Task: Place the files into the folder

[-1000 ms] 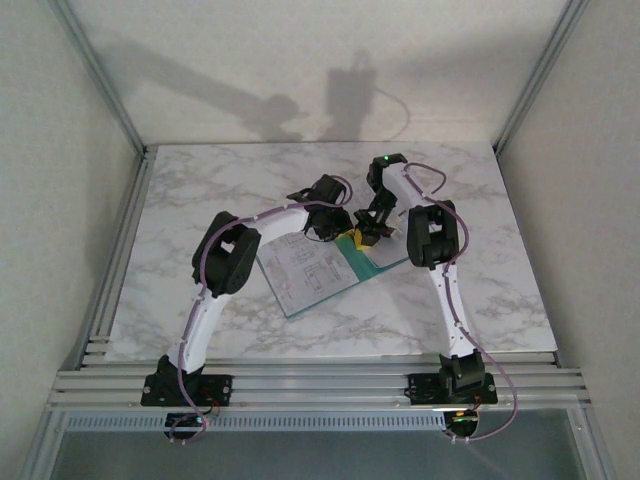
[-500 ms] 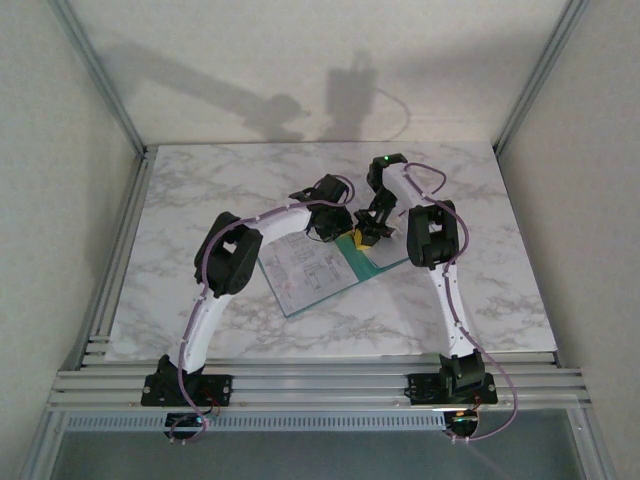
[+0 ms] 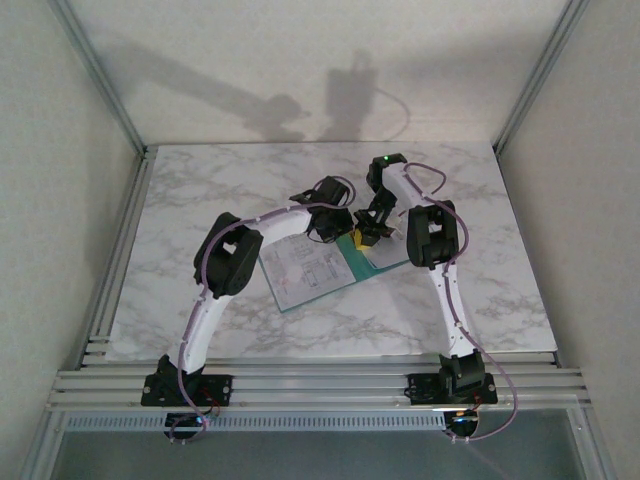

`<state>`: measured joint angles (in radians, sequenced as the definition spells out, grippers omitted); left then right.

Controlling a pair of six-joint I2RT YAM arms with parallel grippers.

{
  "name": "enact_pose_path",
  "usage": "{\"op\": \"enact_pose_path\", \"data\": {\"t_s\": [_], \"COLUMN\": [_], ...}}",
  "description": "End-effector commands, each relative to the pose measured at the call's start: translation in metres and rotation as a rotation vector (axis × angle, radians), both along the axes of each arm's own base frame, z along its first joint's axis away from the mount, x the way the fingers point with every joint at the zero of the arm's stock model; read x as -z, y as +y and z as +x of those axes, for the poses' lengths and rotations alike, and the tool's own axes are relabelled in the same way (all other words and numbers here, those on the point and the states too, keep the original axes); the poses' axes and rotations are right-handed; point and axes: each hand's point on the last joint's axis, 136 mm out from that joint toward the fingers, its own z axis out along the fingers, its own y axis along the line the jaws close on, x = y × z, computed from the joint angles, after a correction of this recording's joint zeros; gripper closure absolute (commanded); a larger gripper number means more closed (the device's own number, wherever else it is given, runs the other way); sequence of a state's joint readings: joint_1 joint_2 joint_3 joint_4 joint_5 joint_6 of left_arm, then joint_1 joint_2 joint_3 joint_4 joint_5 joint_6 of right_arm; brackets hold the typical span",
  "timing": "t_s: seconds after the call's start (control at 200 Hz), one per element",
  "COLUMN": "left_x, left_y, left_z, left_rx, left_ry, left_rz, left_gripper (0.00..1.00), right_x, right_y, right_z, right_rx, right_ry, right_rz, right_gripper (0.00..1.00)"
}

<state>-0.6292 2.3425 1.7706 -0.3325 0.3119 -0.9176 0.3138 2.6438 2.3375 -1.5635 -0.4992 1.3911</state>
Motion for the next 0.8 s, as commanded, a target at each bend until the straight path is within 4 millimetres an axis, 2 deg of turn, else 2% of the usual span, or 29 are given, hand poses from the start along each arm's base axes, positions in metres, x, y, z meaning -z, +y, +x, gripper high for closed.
{"op": "enact_pose_path", "data": {"t_s": [0.0, 0.14, 0.27, 0.681, 0.791], "left_x": [0.105, 0.109, 0.111, 0.115, 0.115], "left_y": [0.029, 0.032, 0.036, 0.039, 0.04], "left_z": [-0.08, -0.082, -0.083, -0.086, -0.086], "left_rx": [0.07, 0.064, 0.053, 0.039, 0.041], "left_ry": [0.253, 0.257, 0.259, 0.263, 0.262], "left_rz": [0.235, 0.249, 0.263, 0.271, 0.269], "left_gripper": [1.0, 1.0, 1.0, 1.0, 1.0], "right_x": [0.022, -0.001, -0.018, -0.045, -0.051], "right_y": [0.006, 0.013, 0.019, 0.014, 0.006], "right_z": [0.045, 0.065, 0.074, 0.078, 0.078], "right_rx": [-0.039, -0.051, -0.06, -0.123, -0.175], "right_ry": [-0.222, -0.34, -0.41, -0.537, -0.603], "right_rz": [0.03, 0.08, 0.118, 0.128, 0.101], "right_gripper": [1.0, 1.0, 0.98, 0.92, 0.84]}}
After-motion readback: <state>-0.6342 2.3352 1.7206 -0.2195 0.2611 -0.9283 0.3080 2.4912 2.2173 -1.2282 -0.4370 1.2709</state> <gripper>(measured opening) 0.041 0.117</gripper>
